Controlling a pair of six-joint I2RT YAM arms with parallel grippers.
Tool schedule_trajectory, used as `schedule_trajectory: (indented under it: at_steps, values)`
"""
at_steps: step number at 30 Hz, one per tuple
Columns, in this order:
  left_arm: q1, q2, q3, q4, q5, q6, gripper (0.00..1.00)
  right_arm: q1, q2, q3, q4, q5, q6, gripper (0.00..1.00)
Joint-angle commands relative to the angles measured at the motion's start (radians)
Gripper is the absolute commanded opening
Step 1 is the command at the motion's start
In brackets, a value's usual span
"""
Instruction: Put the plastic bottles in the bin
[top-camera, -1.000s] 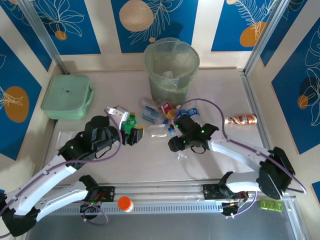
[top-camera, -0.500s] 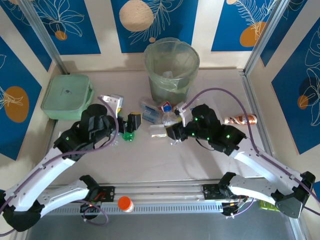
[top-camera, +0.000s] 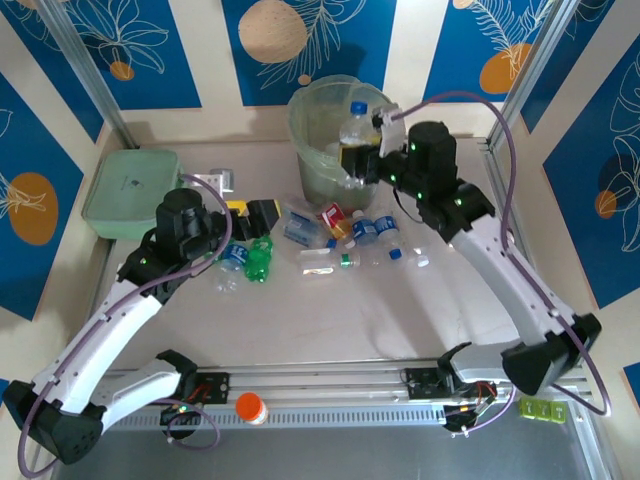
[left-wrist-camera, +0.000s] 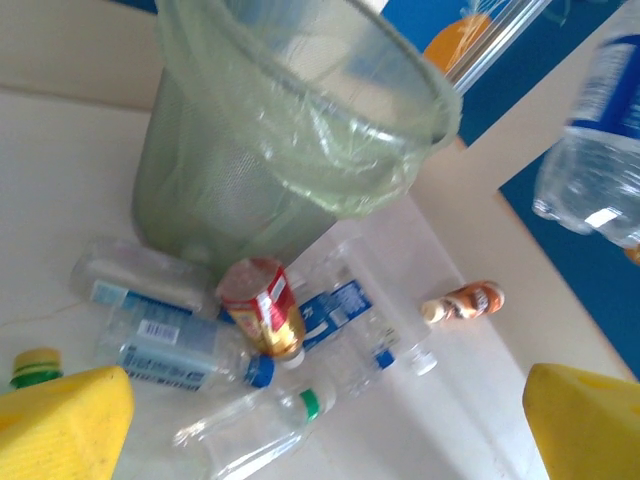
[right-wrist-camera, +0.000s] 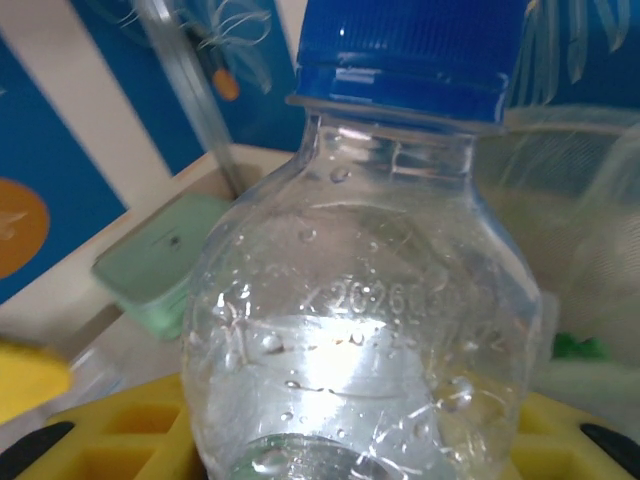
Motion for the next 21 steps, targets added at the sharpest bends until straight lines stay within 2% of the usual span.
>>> schedule_trajectory:
  at_steps: [1, 7, 12, 18, 21]
  values:
    - [0.014, -0.002, -0.007, 0.122, 0.045, -0.034, 0.99, -0.051, 0.104, 0.129, 0.047, 0.032, 0.028, 0.42]
    - [0.015, -0.003, 0.003, 0.151, 0.056, 0.002, 0.99, -0.116, 0.350, 0.392, 0.004, 0.045, 0.047, 0.42]
    - [0.015, 0.001, 0.026, 0.128, 0.063, 0.034, 0.99, -0.146, 0.591, 0.677, -0.152, 0.004, 0.071, 0.42]
    - [0.015, -0.014, 0.036, 0.101, 0.035, 0.068, 0.99, -0.147, 0.862, 1.035, -0.371, -0.108, 0.062, 0.42]
    - [0.015, -0.021, 0.037, 0.087, 0.025, 0.077, 0.99, -0.138, 0.943, 1.122, -0.430, -0.118, 0.055, 0.43]
